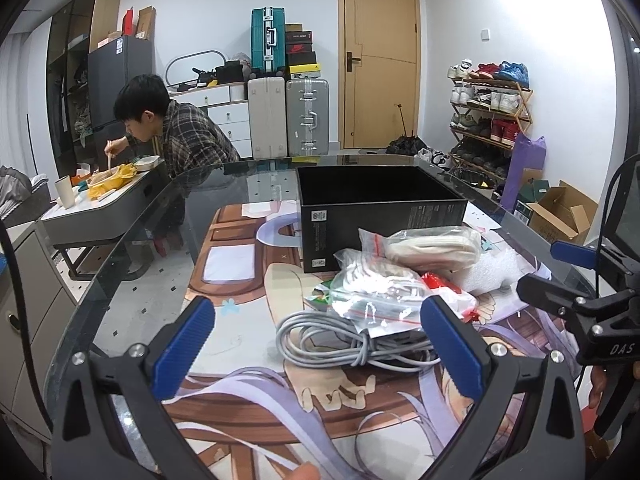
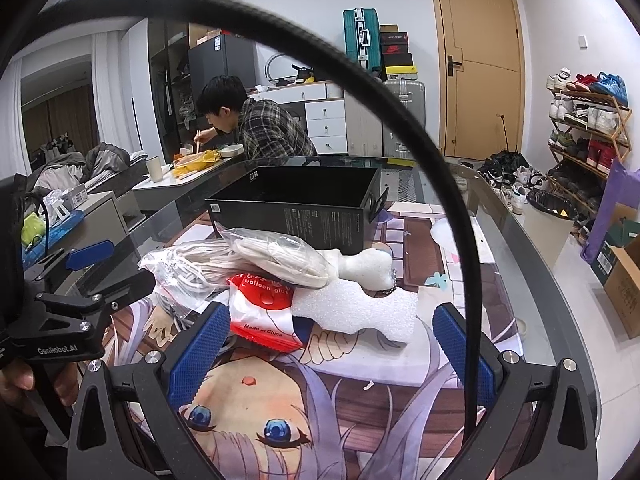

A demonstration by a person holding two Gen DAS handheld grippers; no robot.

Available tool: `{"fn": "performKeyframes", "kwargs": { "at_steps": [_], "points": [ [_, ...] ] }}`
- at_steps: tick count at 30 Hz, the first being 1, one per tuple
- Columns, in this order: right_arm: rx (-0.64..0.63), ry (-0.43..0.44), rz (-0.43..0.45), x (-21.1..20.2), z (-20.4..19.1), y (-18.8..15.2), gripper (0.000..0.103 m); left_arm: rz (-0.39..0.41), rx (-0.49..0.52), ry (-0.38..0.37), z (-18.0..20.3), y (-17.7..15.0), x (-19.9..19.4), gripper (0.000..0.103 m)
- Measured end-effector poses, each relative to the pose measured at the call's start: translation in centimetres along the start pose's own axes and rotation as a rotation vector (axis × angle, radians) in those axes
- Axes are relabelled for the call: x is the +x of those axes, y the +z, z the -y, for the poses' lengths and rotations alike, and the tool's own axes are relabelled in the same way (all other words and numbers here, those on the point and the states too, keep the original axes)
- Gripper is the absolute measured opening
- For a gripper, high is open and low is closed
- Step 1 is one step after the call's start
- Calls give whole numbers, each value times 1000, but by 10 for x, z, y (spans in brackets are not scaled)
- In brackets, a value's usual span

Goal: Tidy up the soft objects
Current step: 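Move left tool toward the clear bag of white cable while right tool approaches the white foam block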

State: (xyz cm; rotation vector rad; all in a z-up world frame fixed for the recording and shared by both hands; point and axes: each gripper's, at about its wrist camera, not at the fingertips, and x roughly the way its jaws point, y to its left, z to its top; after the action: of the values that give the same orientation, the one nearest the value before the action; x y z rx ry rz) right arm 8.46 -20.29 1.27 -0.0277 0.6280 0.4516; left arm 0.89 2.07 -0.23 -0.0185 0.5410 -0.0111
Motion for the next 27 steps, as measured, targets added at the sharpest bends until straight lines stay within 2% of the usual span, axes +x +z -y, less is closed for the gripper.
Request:
{"fn": "performKeyframes", "kwargs": {
  "at_steps": [4, 7, 9, 14, 17, 20, 27],
  "points": [
    [-8, 7, -13, 3, 2, 1, 103, 2, 2, 3, 0, 4, -1, 103],
    [19, 3, 12, 4, 6, 3, 103, -8, -9, -2, 0, 7, 1, 103],
    [24, 30, -10, 5, 8, 5, 103, -18, -9, -4, -1, 8, 4, 103],
    [-27, 8, -44, 13, 7, 6, 103, -21, 0, -11, -2, 14, 7, 103],
    [-31, 6, -62, 19, 9, 8, 103, -20, 11, -17, -1, 17, 8, 103],
    [-42, -3, -79, 24, 11, 9, 103, -35, 12, -54, 0, 19, 11, 103],
    [-44, 3, -104, 33, 16, 12, 103, -52, 37, -69, 6, 23, 14, 103]
  ]
}}
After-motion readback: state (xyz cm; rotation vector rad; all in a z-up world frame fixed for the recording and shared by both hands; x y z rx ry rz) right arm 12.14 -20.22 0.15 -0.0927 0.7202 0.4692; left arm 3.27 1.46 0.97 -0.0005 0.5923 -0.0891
